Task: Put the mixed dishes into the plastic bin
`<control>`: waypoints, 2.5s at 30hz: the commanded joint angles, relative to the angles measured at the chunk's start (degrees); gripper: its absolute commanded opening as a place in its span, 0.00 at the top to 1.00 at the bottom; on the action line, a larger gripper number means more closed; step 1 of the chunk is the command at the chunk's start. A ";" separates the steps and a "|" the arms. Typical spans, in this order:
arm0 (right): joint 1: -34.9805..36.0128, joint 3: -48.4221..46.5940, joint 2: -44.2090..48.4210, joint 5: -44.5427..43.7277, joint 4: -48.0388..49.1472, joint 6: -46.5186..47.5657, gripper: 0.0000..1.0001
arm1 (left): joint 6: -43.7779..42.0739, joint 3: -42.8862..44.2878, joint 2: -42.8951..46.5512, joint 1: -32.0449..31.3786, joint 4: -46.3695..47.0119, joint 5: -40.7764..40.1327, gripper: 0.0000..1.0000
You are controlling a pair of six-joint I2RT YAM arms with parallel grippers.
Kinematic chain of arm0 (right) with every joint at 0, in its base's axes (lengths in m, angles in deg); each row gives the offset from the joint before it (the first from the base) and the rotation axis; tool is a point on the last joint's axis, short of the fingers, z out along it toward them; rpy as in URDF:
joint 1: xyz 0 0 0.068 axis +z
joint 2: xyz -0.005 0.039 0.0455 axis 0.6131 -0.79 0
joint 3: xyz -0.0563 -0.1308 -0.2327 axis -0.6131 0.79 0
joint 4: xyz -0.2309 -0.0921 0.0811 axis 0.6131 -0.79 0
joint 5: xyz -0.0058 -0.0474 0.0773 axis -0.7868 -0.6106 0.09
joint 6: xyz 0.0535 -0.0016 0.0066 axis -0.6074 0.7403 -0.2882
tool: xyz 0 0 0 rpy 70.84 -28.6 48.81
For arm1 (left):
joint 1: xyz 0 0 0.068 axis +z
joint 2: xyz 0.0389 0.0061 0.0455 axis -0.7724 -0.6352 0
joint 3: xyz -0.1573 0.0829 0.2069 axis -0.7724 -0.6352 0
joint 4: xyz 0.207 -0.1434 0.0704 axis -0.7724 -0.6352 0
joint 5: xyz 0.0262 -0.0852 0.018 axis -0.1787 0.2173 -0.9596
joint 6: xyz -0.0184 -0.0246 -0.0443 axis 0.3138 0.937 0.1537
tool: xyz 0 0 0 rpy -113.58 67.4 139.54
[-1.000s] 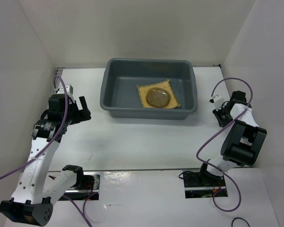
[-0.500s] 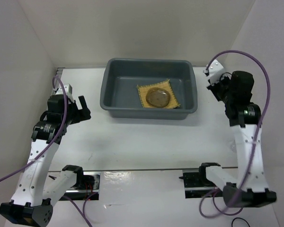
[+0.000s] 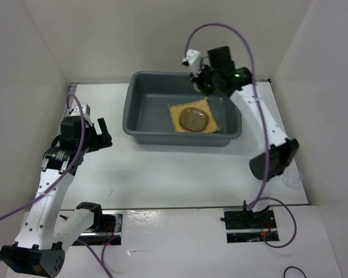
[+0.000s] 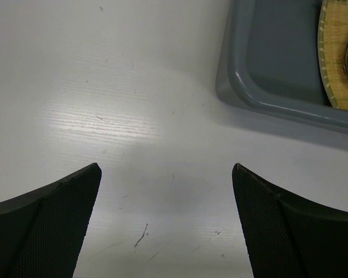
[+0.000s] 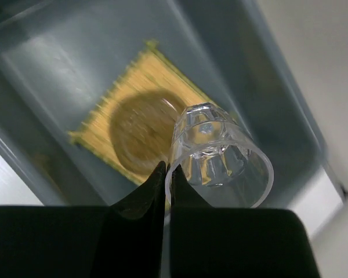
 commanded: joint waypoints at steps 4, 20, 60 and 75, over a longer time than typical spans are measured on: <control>14.38 -41.10 -24.57 1.68 -22.36 2.16 1.00 | -0.53 -0.25 -0.40 0.27 2.45 -0.28 0.00; 23.44 -49.74 -46.33 -3.07 -23.73 6.12 1.00 | -0.53 -0.25 -1.02 0.27 3.07 0.24 0.00; 9.32 -15.74 -0.66 -17.14 -23.73 -8.47 0.25 | -0.53 -0.78 -1.02 0.27 3.59 -0.80 0.00; -32.06 54.56 43.63 -23.81 -3.61 -6.80 0.13 | -0.53 -0.78 -1.55 0.27 3.07 -0.72 0.00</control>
